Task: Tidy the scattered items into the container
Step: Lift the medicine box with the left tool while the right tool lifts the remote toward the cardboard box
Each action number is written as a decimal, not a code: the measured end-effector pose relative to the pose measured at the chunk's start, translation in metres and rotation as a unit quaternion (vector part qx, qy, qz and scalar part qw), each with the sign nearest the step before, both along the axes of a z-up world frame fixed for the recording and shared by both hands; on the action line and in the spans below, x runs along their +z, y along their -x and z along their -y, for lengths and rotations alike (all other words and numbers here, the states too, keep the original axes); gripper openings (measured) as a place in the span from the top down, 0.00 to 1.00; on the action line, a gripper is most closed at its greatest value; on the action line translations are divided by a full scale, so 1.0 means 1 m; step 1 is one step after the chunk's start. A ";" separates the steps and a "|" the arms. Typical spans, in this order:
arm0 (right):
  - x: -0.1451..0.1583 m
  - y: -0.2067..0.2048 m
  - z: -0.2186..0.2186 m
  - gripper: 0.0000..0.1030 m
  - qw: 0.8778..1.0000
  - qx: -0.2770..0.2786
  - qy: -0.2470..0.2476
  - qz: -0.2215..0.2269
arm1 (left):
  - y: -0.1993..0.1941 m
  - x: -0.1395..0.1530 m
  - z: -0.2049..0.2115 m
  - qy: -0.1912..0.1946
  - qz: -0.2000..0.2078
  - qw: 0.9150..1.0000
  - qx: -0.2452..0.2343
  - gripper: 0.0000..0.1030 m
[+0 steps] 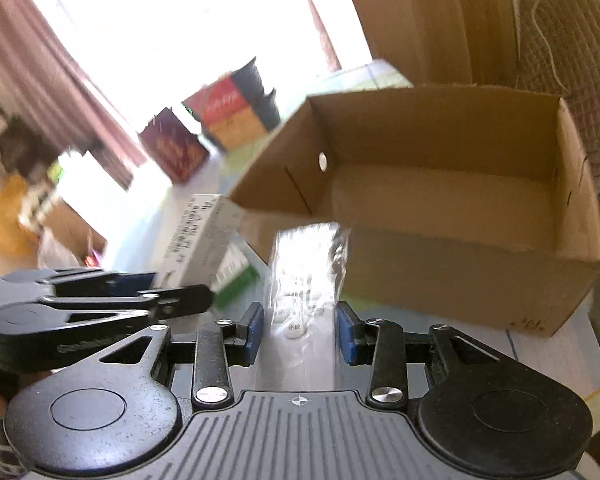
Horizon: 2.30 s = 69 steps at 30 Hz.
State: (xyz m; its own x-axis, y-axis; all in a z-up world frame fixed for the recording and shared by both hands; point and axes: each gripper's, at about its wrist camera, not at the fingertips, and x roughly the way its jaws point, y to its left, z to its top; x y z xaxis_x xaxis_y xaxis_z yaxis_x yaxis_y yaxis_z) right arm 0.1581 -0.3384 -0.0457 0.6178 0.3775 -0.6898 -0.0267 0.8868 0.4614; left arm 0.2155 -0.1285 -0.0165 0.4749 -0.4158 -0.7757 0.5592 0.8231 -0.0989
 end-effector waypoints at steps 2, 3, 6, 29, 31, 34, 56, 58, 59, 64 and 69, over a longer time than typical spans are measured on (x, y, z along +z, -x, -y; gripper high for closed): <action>0.006 -0.011 0.010 0.75 1.000 -0.003 -0.025 -0.007 | -0.011 0.011 0.012 0.006 0.012 1.000 -0.006 0.68; 0.006 -0.016 0.015 0.80 0.999 -0.005 -0.037 -0.015 | -0.016 0.015 0.018 0.007 0.017 1.000 -0.007 0.68; -0.009 -0.019 0.011 0.81 0.999 0.023 -0.025 -0.032 | -0.023 0.019 0.023 0.006 0.027 1.000 -0.001 0.68; -0.120 -0.009 -0.071 0.39 0.975 0.084 0.182 -0.094 | 0.004 -0.042 -0.028 -0.007 -0.054 0.997 0.045 0.68; -0.126 -0.005 -0.080 0.54 0.965 0.103 0.227 -0.083 | 0.006 -0.044 -0.028 -0.008 -0.058 0.997 0.045 0.68; -0.127 0.002 -0.086 0.60 0.957 0.125 0.247 -0.080 | 0.008 -0.048 -0.029 -0.011 -0.064 0.997 0.044 0.68; -0.082 0.023 -0.052 0.83 0.985 0.112 0.076 -0.105 | 0.009 -0.041 -0.031 -0.013 -0.060 0.997 0.043 0.68; -0.078 0.029 -0.046 0.83 0.988 0.101 0.056 -0.104 | 0.009 -0.042 -0.032 -0.016 -0.062 0.997 0.043 0.68; -0.075 0.031 -0.043 0.83 0.989 0.097 0.050 -0.101 | 0.009 -0.042 -0.033 -0.015 -0.062 0.997 0.043 0.68; -0.047 0.026 -0.025 0.83 0.993 0.082 0.007 -0.080 | 0.006 -0.034 -0.036 -0.010 -0.056 0.997 0.046 0.68; -0.009 0.010 0.000 0.83 0.997 0.053 -0.044 -0.038 | -0.002 -0.020 -0.028 0.005 -0.047 0.998 0.042 0.68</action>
